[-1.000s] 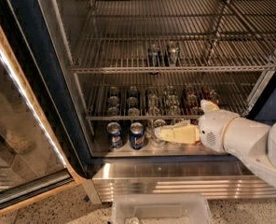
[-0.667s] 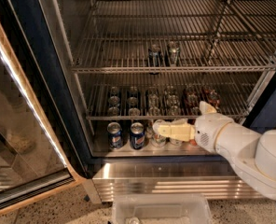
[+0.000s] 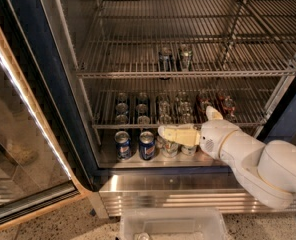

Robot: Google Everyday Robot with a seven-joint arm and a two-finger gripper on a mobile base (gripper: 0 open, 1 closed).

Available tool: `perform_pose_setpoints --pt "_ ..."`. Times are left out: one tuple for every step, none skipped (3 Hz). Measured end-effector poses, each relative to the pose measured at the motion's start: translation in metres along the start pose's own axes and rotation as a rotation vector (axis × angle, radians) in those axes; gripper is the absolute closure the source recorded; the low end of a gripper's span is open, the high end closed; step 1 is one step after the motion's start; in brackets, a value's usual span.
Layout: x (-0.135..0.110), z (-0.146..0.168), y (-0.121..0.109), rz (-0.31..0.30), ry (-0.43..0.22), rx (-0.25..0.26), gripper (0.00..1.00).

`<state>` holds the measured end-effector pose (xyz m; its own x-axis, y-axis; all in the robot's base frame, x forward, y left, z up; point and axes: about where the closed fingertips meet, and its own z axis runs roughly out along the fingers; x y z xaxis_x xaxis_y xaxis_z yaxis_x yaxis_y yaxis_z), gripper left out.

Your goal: Pick pepsi can from middle shelf of fridge

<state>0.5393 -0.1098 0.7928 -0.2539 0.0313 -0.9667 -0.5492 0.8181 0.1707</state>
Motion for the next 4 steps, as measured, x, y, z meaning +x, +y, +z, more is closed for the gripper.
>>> perform_pose_setpoints --pt "-0.004 0.01 0.002 -0.003 -0.045 -0.004 0.0" --pt "-0.016 0.024 -0.002 -0.022 -0.115 0.011 0.0" --pt "-0.025 0.046 -0.008 -0.042 -0.155 0.015 0.0" --pt "-0.029 0.068 -0.013 -0.059 -0.17 0.018 0.0"
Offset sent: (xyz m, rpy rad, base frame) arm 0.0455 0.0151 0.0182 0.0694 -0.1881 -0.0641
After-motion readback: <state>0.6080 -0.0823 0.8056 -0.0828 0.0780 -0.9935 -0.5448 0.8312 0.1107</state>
